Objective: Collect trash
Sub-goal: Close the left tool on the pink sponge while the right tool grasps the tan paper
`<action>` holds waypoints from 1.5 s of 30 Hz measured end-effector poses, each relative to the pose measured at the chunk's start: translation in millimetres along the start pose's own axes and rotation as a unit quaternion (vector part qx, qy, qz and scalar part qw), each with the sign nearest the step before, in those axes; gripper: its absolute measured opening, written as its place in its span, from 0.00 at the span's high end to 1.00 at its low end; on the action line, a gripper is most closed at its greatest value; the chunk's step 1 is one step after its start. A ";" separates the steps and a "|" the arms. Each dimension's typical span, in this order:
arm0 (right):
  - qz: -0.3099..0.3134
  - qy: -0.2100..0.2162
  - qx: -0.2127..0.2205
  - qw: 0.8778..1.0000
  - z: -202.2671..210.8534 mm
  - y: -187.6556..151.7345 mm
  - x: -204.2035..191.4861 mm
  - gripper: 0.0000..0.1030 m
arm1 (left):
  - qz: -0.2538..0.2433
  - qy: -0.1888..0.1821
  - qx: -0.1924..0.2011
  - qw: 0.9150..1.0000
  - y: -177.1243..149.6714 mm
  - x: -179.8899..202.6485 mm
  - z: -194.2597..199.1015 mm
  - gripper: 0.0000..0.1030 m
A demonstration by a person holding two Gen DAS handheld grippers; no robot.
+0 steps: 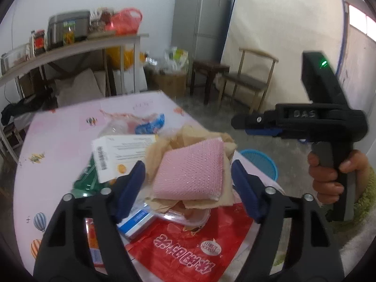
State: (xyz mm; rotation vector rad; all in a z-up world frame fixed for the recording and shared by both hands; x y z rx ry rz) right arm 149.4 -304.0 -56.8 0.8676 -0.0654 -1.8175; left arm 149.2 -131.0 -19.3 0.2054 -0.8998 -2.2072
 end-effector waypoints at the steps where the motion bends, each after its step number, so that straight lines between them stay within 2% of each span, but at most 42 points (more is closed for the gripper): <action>1: -0.001 0.001 -0.001 1.000 -2.3 1.2 1.6 0.52 | 0.007 0.000 -0.019 1.000 0.5 -1.7 -10.4 0.35; 5: -0.006 0.004 -0.009 1.000 -12.5 0.2 6.8 0.58 | 0.037 -0.015 -0.072 0.997 -1.7 -9.4 -38.7 0.36; 9: -0.006 0.007 -0.022 1.000 -22.0 -1.3 11.6 0.63 | 0.047 -0.051 -0.086 0.994 -1.1 -8.5 -43.2 0.35; 11: -0.006 0.010 -0.025 1.000 -25.2 -1.8 12.2 0.74 | 0.047 -0.058 -0.089 0.993 0.0 -5.8 -44.6 0.35; 14: -0.003 0.017 -0.027 0.999 -27.9 -2.2 11.5 0.86 | 0.037 -0.041 -0.105 0.993 -2.8 -2.5 -52.6 0.35; 16: 0.000 0.018 -0.029 0.999 -30.1 -2.6 10.4 0.90 | 0.029 -0.034 -0.114 0.992 -4.7 -0.1 -58.9 0.35; 21: -0.001 0.028 -0.030 0.999 -31.0 -2.9 9.2 0.91 | 0.020 -0.023 -0.127 0.991 -5.9 5.2 -62.9 0.34; 23: -0.002 0.032 -0.030 0.999 -31.1 -2.2 8.6 0.92 | 0.018 -0.013 -0.124 0.992 -4.5 4.8 -61.4 0.29; 27: 0.000 0.039 -0.032 0.999 -31.9 -1.9 5.8 0.92 | 0.013 0.001 -0.116 0.993 -2.2 6.9 -56.5 0.27; 33: 0.008 0.049 -0.030 0.998 -31.4 -0.7 -3.0 0.92 | 0.001 0.041 -0.117 0.992 -5.5 7.2 -58.2 0.27; 45: -0.002 0.041 -0.020 0.999 -21.9 -0.8 5.0 0.93 | 0.050 0.028 -0.078 0.995 2.5 -13.4 -32.3 0.33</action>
Point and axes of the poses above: each gripper's, at about its wrist camera, not at the fingertips, and z roughly against the way its jaws point, x to its right, y to its top, the point moved 10 cm from there along -z, roughly the way its jaws point, and after that the axes turned 11 degrees about -x, right-handed, at the moved point
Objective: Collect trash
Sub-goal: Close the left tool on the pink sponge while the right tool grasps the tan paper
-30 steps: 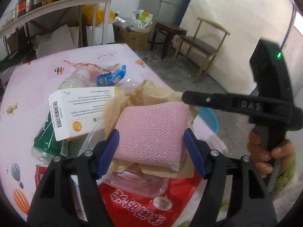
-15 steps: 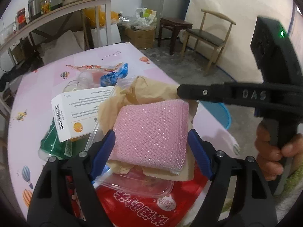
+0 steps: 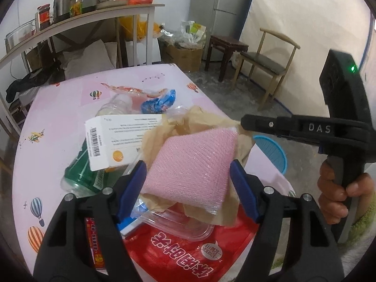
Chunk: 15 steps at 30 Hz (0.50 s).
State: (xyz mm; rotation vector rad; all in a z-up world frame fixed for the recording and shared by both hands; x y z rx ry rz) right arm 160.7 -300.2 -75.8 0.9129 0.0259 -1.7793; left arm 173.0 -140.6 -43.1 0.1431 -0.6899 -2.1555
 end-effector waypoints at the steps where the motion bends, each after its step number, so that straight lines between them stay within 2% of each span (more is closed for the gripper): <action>1: -0.002 0.001 -0.001 1.000 0.3 -0.3 0.5 0.93 | 0.003 0.006 0.001 1.000 0.0 -3.0 1.2 0.34; 5: -0.001 0.005 -0.007 1.000 -0.5 -1.6 -1.4 0.93 | 0.017 0.024 0.000 1.000 -1.2 -13.3 2.4 0.42; 7: -0.002 0.003 -0.008 1.000 -1.0 -2.3 -1.3 0.92 | 0.017 0.017 0.001 1.000 -2.0 -14.2 3.8 0.44; 10: -0.004 0.004 -0.008 1.000 -1.0 -3.2 -1.0 0.92 | -0.003 -0.006 0.001 1.000 -4.7 -2.4 7.1 0.41; 13: -0.003 0.003 -0.008 1.000 -0.9 -3.5 -1.0 0.92 | -0.038 0.011 0.001 0.999 -9.1 11.3 6.6 0.34; 15: -0.003 0.004 -0.008 1.000 -1.2 -3.7 -0.7 0.92 | -0.056 0.025 -0.005 0.998 -12.5 17.5 2.9 0.34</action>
Point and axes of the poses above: each gripper's, at about its wrist camera, not at the fingertips, and z roughly against the way its jaws point, x to its right, y to its top, the point moved 10 cm from there along -z, roughly the way its jaws point, and after that the axes turned 11 degrees about -x, right-handed, at the moved point
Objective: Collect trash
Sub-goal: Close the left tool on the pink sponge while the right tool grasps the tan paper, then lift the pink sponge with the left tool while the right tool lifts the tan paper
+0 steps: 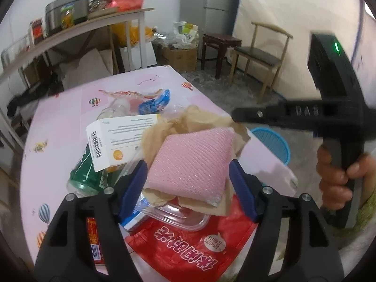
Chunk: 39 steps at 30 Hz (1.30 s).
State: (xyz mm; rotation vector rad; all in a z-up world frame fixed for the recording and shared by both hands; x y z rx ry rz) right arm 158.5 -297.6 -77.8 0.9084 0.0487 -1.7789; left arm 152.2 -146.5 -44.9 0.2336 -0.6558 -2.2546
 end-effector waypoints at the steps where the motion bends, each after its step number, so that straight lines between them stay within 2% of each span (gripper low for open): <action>1: 0.000 0.000 -0.001 1.000 0.1 -0.3 -0.1 0.92 | -0.010 0.010 -0.006 1.000 -2.4 2.4 -3.7 0.34; 5: 0.002 -0.002 0.000 1.000 0.3 -2.1 -0.6 0.92 | -0.018 0.021 -0.022 0.999 -8.2 3.7 -13.0 0.34; 12: 0.000 0.000 -0.001 1.000 -0.8 -4.7 -1.0 0.92 | -0.014 0.035 -0.025 0.999 -9.0 -3.8 -20.0 0.32; 21: 0.006 0.000 -0.009 1.000 -3.8 -5.8 -4.5 0.92 | 0.026 0.026 0.000 0.999 0.9 -17.7 -8.5 0.33; 24: 0.010 -0.003 -0.016 1.000 -8.2 -6.3 -6.4 0.92 | 0.036 0.023 0.003 0.999 5.7 -20.7 -6.4 0.37; 30: 0.011 -0.014 -0.026 1.000 -13.5 -11.1 -6.8 0.92 | 0.081 -0.018 0.008 0.997 11.0 -30.3 -3.4 0.47; 35: 0.009 -0.030 -0.026 0.999 -14.8 -13.9 -6.0 0.92 | 0.137 -0.080 -0.001 0.987 9.3 -40.8 -6.9 0.49; 37: 0.011 -0.036 -0.026 0.999 -14.7 -14.9 -6.2 0.92 | 0.151 -0.094 0.000 0.984 8.7 -43.6 -8.2 0.50; 39: 0.013 -0.040 -0.026 0.999 -14.5 -16.0 -6.9 0.92 | 0.156 -0.091 0.003 0.984 8.8 -45.2 -9.0 0.53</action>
Point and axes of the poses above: each gripper's, at about its wrist camera, not at the fingertips, and z roughly against the way its jaws point, x to its right, y to its top, the point moved 10 cm from there along -z, roughly the way its jaws point, and after that the axes turned 11 degrees about -x, right-handed, at the moved point
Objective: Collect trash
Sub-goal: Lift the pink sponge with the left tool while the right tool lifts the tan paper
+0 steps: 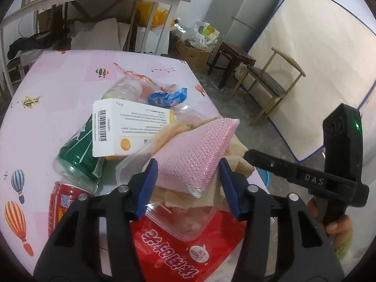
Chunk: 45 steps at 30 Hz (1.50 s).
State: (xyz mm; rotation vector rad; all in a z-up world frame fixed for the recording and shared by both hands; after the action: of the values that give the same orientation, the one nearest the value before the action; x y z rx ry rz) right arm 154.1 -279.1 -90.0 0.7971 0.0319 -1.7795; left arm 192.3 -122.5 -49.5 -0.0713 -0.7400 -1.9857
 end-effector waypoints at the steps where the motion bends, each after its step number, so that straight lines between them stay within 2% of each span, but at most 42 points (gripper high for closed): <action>1: 0.001 -0.002 -0.001 1.000 0.0 -0.3 0.3 0.92 | 0.001 0.002 0.002 1.000 0.4 -0.6 -0.2 0.55; 5: 0.007 -0.010 -0.004 1.000 0.9 -2.8 -1.2 0.92 | 0.001 0.013 0.002 1.000 0.0 -0.6 -3.9 0.57; 10: 0.014 -0.013 -0.005 1.000 2.5 -3.8 -5.0 0.92 | -0.034 0.053 -0.007 0.998 -7.1 8.9 -12.7 0.57; 13: 0.018 -0.015 -0.002 1.000 5.1 -4.4 -7.0 0.92 | -0.043 0.066 0.004 0.997 -8.9 13.0 -11.1 0.61; 20: 0.026 -0.021 0.000 0.999 6.3 -4.2 -10.8 0.92 | -0.047 0.068 0.023 0.996 -10.3 16.8 -0.1 0.66; 26: 0.028 -0.041 0.007 0.999 9.1 -3.3 -7.4 0.92 | -0.036 0.040 0.040 0.998 -11.4 16.4 13.8 0.67; 32: 0.018 -0.042 0.017 0.999 11.5 -2.4 -7.7 0.92 | 0.005 -0.021 0.047 0.999 -11.0 5.0 23.2 0.67; 37: 0.020 -0.046 0.037 0.998 25.1 -0.9 -10.3 0.92 | 0.047 -0.066 0.050 0.995 -13.9 -10.1 27.3 0.68; 42: 0.028 -0.033 0.042 0.998 31.9 0.7 -14.0 0.92 | 0.061 -0.096 0.060 0.992 -13.8 -12.8 32.7 0.68; 45: 0.035 -0.020 0.036 0.999 30.1 0.0 -19.3 0.92 | 0.062 -0.094 0.064 0.992 -14.5 -12.8 33.6 0.68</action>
State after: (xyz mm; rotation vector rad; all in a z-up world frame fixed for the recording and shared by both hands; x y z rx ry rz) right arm 141.9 -274.9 -56.6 0.8047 -0.0865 -1.7368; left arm 178.7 -90.0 -33.4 -0.2261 -0.9593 -1.8253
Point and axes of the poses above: each gripper's, at about its wrist camera, not at the fingertips, and z roughly against the way its jaws point, x to its right, y to its top, the point moved 10 cm from there along -z, roughly the way its jaws point, and after that the axes turned 11 degrees about -x, right-handed, at the moved point
